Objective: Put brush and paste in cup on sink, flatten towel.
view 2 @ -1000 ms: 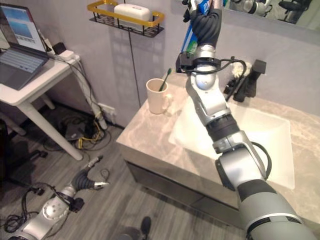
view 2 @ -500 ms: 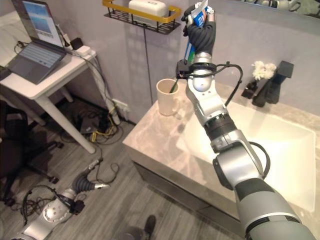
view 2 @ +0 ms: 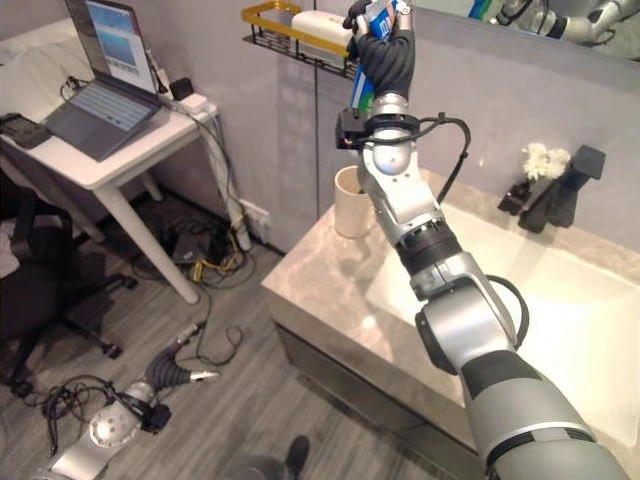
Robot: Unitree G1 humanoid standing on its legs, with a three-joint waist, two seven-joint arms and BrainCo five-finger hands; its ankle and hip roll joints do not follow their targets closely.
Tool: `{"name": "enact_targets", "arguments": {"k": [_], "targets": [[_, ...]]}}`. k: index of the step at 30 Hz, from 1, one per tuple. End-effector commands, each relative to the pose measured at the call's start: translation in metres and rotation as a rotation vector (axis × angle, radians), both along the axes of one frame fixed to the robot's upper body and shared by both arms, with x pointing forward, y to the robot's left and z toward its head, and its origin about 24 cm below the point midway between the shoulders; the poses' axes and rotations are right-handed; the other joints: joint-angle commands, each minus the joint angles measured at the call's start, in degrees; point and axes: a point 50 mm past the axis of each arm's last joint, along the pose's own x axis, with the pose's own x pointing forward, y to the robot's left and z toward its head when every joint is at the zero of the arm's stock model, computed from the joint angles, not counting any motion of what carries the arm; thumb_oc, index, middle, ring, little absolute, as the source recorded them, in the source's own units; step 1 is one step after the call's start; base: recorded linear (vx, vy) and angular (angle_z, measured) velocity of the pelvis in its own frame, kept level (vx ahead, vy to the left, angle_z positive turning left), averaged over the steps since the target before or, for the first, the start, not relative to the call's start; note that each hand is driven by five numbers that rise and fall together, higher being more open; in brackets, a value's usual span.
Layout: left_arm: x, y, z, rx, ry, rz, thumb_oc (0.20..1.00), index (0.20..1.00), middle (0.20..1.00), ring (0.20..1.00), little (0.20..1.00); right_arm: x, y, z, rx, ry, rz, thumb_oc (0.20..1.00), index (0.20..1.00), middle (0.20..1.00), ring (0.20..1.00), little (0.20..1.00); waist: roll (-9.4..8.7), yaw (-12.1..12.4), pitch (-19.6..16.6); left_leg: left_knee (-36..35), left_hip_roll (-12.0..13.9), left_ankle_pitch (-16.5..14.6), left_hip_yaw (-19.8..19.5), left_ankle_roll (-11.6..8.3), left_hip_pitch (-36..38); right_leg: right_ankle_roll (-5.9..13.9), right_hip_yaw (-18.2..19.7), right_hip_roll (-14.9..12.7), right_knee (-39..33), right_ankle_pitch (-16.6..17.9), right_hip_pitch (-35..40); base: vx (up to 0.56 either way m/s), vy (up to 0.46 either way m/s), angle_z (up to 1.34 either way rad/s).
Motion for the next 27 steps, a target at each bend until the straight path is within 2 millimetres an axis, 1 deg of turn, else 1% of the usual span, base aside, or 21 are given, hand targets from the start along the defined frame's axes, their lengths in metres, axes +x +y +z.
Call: {"name": "enact_targets", "arguments": {"k": [1, 2, 5, 15, 21, 27], "targets": [[0.0, 0.001, 0.001, -0.006, -0.024, 0.002, 1.0, 1.0, 1.0, 1.0, 1.0, -0.005, -0.003, 0.021, -0.005, -0.094, 0.017, 0.2, 0.2, 0.2, 0.2, 0.2, -1.02, 0.03, -3.25, 0.88, -1.51, -5.51, 1.77, 0.86, 2.52, 2.72, 2.45, -2.44, -0.06, 8.51, -2.07, 0.0, 0.0, 0.0], [-0.001, 0.002, 0.001, -0.006, -0.024, 0.002, 1.0, 1.0, 1.0, 1.0, 1.0, -0.005, -0.003, 0.021, -0.005, -0.094, 0.017, 0.2, 0.2, 0.2, 0.2, 0.2, -1.02, 0.03, -3.26, 0.87, -1.51, -5.51, 1.77, 0.86, 2.52, 2.72, 2.45, -2.44, -0.06, 8.51, -2.08, 0.0, 0.0, 0.0], [0.0, 0.001, 0.0, -0.005, -0.022, 0.003, 1.0, 1.0, 1.0, 1.0, 1.0, -0.001, -0.003, 0.009, -0.003, -0.05, 0.024, 0.2, 0.2, 0.2, 0.2, 0.2, -1.0, -0.03, -3.02, 0.92, -1.47, -5.57, 1.79, 0.94, 2.48, 2.7, 2.58, -2.42, -0.06, 8.46, -2.26, 0.0, 0.0, 0.0], [-0.001, -0.002, -0.004, -0.013, -0.016, 0.012, 1.0, 1.0, 1.0, 1.0, 1.0, 0.003, 0.001, -0.009, 0.004, 0.008, 0.047, 0.2, 0.2, 0.2, 0.2, 0.2, -1.25, -0.12, -2.66, 1.56, -1.59, -5.97, 1.95, 1.06, 2.29, 2.7, 2.86, -2.4, -0.05, 8.83, -2.07, 0.0, 0.0, 0.0], [-0.001, -0.003, -0.007, -0.014, -0.009, 0.012, 1.0, 1.0, 1.0, 1.0, 1.0, 0.005, 0.002, -0.019, 0.007, 0.038, 0.044, 0.2, 0.2, 0.2, 0.2, 0.2, -1.56, 0.16, -2.59, 1.78, -1.65, -6.21, 1.85, 1.15, 2.11, 2.73, 2.92, -2.33, -0.09, 9.13, -2.08, 0.0, 0.0, 0.0], [-0.001, -0.004, -0.003, -0.026, -0.026, 0.011, 1.0, 1.0, 1.0, 1.0, 1.0, 0.004, 0.004, -0.021, -0.001, 0.04, 0.046, 0.2, 0.2, 0.2, 0.2, 0.2, -1.72, 0.53, -2.22, 2.21, -1.76, -6.45, 1.89, 1.26, 1.65, 2.8, 3.03, -2.42, -0.08, 9.5, -2.28, 0.0, 0.0, 0.0]]}}
